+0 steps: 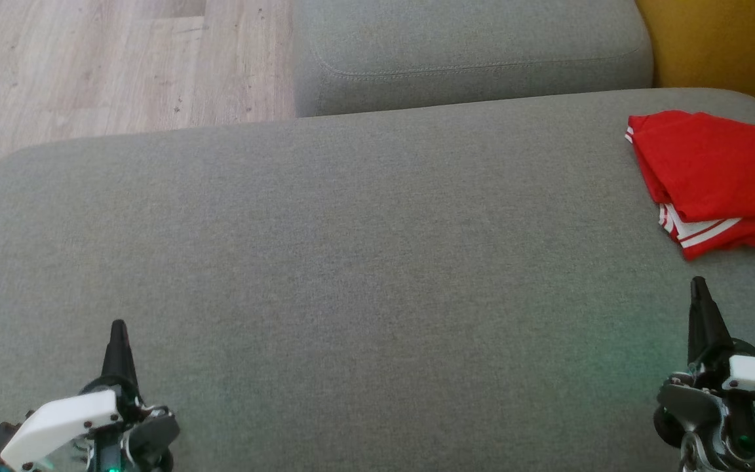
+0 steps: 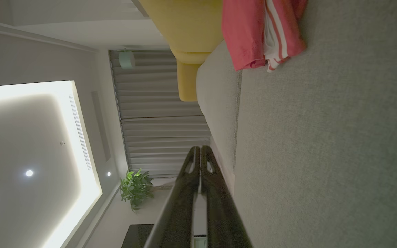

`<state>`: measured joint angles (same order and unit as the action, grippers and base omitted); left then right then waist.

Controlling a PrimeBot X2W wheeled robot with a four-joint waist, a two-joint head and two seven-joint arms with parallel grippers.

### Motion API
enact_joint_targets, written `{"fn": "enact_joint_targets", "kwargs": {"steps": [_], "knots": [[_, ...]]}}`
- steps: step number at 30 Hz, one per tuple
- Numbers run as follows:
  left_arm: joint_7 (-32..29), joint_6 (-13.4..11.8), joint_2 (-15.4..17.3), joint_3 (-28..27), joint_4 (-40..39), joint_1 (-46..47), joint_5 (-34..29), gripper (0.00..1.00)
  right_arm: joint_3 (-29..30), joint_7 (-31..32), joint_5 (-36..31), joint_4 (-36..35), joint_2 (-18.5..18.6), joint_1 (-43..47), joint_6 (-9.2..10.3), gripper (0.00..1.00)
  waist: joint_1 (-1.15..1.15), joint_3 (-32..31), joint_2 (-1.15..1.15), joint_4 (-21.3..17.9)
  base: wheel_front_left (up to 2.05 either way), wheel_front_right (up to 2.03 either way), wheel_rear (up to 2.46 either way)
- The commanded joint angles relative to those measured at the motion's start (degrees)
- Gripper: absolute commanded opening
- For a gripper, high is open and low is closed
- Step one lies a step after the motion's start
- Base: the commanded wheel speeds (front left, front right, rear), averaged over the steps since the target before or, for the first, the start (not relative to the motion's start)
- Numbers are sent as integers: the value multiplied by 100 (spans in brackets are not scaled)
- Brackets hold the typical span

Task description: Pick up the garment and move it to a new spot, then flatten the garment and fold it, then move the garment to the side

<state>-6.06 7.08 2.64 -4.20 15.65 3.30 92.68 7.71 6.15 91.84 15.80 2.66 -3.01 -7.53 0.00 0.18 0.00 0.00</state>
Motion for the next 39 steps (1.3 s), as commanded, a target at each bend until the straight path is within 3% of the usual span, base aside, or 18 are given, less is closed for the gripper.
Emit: {"fn": "enact_joint_targets", "kwargs": {"steps": [1,39], "knots": [[-42,41,23,-231,-162,288,-50,0,-120,33,34,-178,21,-317,4,0,0,0,0,0,0,0,0],[-42,41,23,-231,-162,288,-50,0,-120,33,34,-178,21,-317,4,0,0,0,0,0,0,0,0]]}}
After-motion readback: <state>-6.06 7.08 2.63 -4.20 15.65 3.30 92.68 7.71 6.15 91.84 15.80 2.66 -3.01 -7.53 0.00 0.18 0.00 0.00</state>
